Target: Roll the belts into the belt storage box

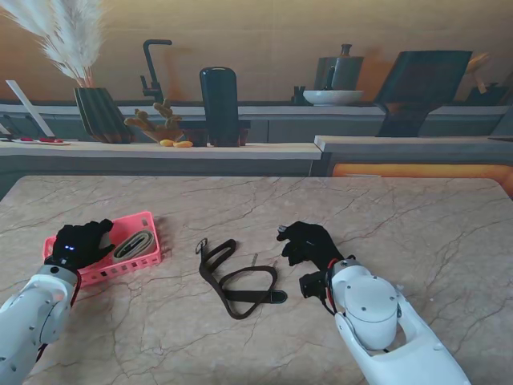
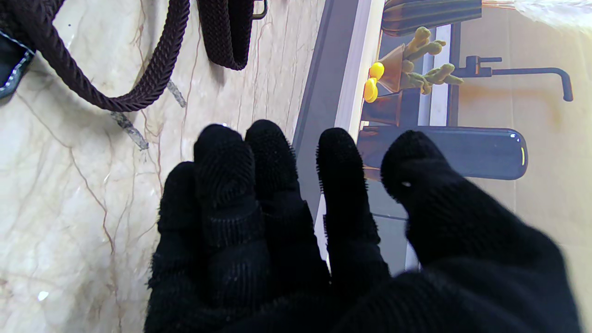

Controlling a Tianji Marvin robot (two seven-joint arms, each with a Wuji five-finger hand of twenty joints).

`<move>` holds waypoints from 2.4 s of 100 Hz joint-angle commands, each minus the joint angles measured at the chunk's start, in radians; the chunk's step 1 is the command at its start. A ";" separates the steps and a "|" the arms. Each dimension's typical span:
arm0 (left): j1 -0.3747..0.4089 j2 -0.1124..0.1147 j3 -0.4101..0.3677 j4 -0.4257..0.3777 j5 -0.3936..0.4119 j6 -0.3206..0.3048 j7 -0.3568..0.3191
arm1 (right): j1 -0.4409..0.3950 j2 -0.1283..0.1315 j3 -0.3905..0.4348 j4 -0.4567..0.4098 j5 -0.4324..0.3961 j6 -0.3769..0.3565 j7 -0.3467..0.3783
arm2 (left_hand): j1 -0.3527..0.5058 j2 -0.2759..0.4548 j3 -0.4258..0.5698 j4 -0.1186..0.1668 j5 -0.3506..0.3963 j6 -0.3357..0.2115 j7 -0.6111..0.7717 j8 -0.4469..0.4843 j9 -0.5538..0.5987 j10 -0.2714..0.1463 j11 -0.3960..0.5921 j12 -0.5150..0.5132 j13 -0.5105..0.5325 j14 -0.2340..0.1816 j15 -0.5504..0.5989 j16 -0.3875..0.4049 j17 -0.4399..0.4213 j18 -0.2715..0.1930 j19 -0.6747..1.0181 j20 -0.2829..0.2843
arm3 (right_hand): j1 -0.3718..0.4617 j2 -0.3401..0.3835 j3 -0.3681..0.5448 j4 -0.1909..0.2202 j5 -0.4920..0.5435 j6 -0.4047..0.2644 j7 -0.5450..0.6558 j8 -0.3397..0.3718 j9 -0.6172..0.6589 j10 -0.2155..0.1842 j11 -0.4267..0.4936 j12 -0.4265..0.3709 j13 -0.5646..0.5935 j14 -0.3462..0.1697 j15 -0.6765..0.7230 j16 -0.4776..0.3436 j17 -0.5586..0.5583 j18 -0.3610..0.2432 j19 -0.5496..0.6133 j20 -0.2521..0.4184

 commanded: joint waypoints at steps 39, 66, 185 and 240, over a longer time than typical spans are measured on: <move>0.050 0.010 -0.021 -0.052 0.051 0.015 -0.011 | -0.008 -0.004 0.001 -0.005 -0.003 -0.009 -0.001 | 0.000 0.095 -0.129 0.041 -0.048 0.026 -0.170 -0.086 -0.210 0.088 -0.157 -0.041 -0.358 0.111 -0.272 0.017 -0.315 -0.003 -0.019 0.218 | 0.027 0.025 -0.020 0.037 0.038 -0.035 0.003 0.009 0.025 0.019 -0.003 -0.004 -0.015 -0.003 0.006 -0.001 -0.003 -0.010 0.003 -0.003; 0.061 0.004 -0.014 -0.063 0.033 0.030 -0.064 | -0.009 -0.005 0.002 -0.006 -0.003 -0.011 -0.006 | 0.045 0.187 -0.289 0.051 -0.057 0.011 -0.229 -0.105 -0.292 0.088 -0.262 -0.120 -0.483 0.107 -0.402 -0.044 -0.498 0.022 -0.219 0.292 | 0.026 0.026 -0.020 0.037 0.038 -0.036 0.003 0.009 0.024 0.019 -0.003 -0.004 -0.014 -0.005 0.007 -0.001 -0.003 -0.010 0.003 -0.003; 0.191 -0.118 -0.098 -0.383 -0.357 -0.318 -0.076 | -0.006 0.031 -0.023 0.034 -0.178 -0.206 0.043 | 0.091 0.222 -0.406 0.062 -0.027 0.005 -0.341 -0.160 -0.331 0.126 -0.508 -0.434 -0.601 0.049 -0.705 -0.323 -0.649 -0.070 -0.672 -0.024 | -0.074 -0.067 0.067 0.034 -0.002 -0.070 -0.051 0.035 -0.031 -0.007 -0.050 -0.018 -0.063 -0.036 -0.067 -0.018 -0.020 -0.006 -0.053 -0.014; 0.154 -0.083 0.005 -0.423 -0.419 -0.383 -0.411 | 0.017 0.075 -0.057 0.091 -0.351 -0.327 0.139 | -0.108 -0.071 -0.008 0.028 -0.036 0.011 -0.517 -0.260 -0.388 0.126 -0.627 -0.534 -0.649 0.016 -0.843 -0.441 -0.658 -0.098 -0.882 -0.125 | -0.172 -0.107 0.159 0.066 -0.066 -0.080 -0.233 0.130 -0.167 -0.018 -0.180 -0.056 -0.148 -0.061 -0.307 -0.105 -0.054 0.011 -0.259 -0.053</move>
